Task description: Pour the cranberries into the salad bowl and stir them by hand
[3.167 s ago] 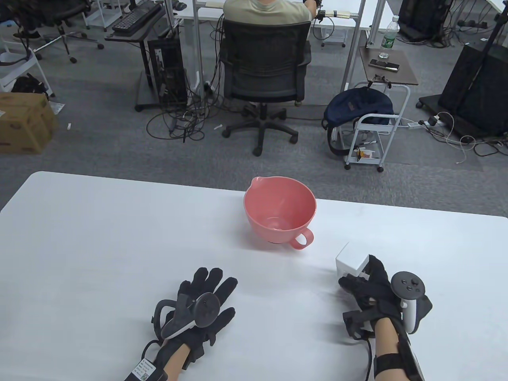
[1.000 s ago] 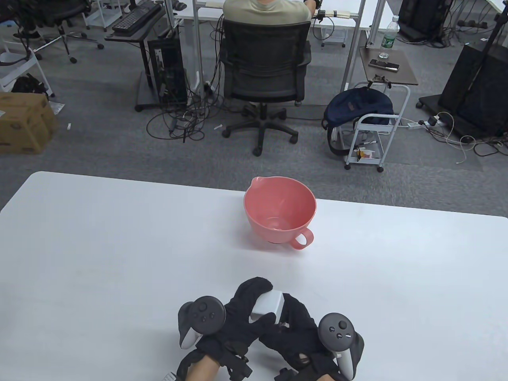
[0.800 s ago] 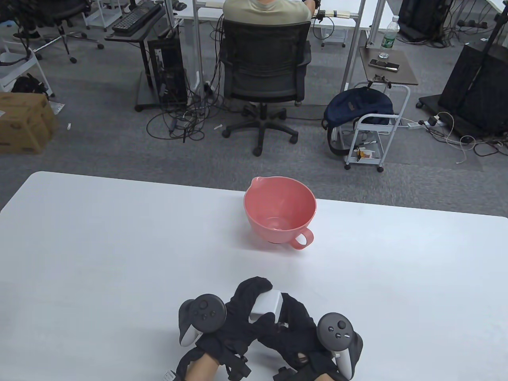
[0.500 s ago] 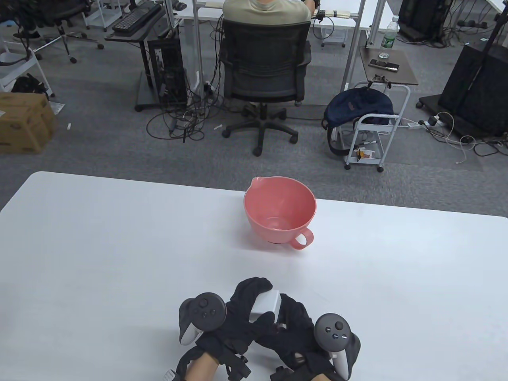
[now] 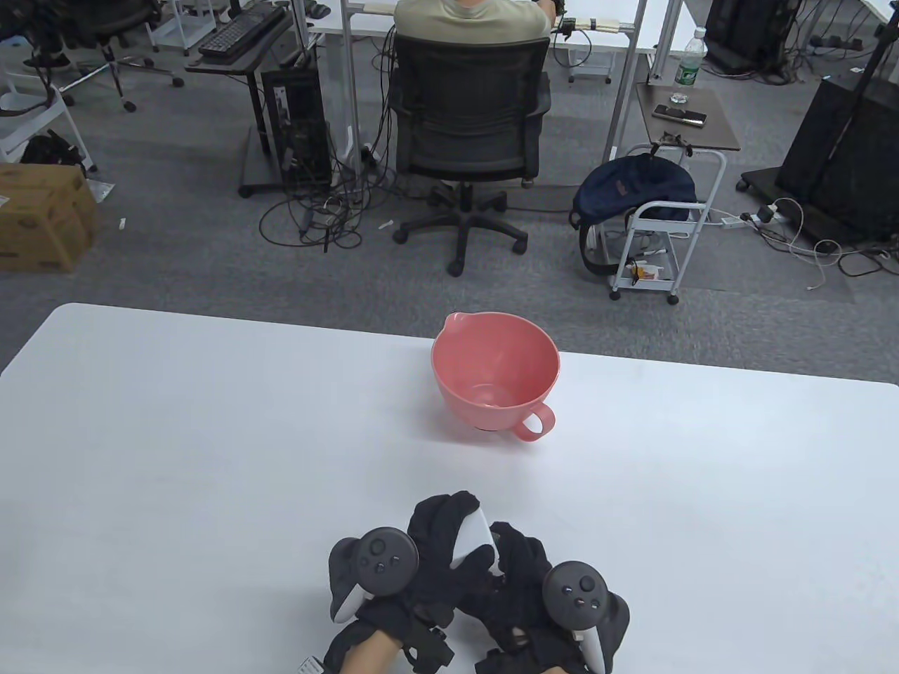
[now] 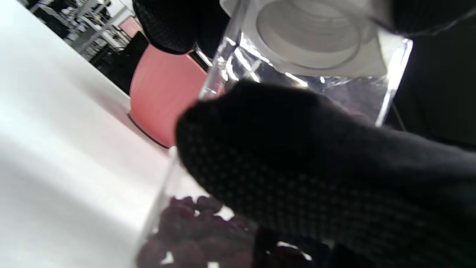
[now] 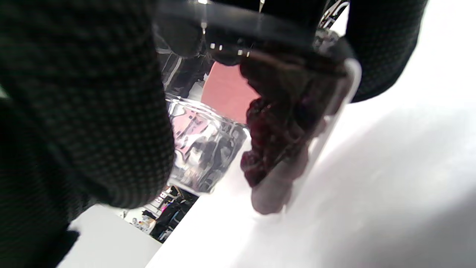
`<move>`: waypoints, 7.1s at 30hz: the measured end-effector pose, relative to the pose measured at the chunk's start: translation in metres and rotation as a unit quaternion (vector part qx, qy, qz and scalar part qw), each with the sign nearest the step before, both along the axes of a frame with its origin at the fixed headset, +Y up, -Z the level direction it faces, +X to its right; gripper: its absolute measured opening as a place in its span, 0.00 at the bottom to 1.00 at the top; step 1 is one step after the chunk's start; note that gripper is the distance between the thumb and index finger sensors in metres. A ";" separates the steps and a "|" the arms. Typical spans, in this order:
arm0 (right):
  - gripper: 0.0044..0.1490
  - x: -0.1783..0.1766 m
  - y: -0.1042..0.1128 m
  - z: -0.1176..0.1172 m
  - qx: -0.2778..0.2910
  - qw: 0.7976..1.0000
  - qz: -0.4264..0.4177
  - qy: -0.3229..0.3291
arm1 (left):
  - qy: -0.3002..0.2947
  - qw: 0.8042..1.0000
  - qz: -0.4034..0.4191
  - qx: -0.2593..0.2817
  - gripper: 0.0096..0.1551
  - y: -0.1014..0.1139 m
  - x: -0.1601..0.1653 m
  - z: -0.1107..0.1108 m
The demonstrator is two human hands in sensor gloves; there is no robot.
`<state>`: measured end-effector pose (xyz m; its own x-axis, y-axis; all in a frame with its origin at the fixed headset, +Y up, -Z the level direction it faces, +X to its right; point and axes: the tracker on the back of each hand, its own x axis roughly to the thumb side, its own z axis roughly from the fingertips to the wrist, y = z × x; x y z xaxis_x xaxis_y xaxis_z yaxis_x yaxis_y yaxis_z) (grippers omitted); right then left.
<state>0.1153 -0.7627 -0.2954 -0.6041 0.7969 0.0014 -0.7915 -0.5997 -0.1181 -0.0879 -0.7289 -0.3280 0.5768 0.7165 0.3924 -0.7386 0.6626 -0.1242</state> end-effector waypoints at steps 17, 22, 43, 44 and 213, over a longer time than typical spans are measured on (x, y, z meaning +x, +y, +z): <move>0.64 0.012 -0.003 -0.012 -0.062 0.987 -0.113 0.090 | -0.082 0.985 0.142 -0.058 0.62 -0.001 -0.040 -0.017; 0.64 0.010 -0.002 -0.012 -0.067 0.981 -0.132 0.125 | -0.150 0.972 0.151 -0.099 0.64 -0.005 -0.052 -0.024; 0.64 0.006 -0.006 -0.010 -0.081 0.981 -0.096 0.145 | -0.161 0.976 0.096 -0.112 0.61 -0.001 -0.049 -0.023; 0.64 0.006 -0.006 -0.010 -0.080 0.982 -0.094 0.142 | -0.156 0.977 0.094 -0.108 0.60 -0.001 -0.049 -0.022; 0.63 0.009 -0.006 -0.009 -0.062 0.992 0.001 0.111 | -0.143 0.979 -0.085 -0.115 0.57 -0.003 -0.049 -0.020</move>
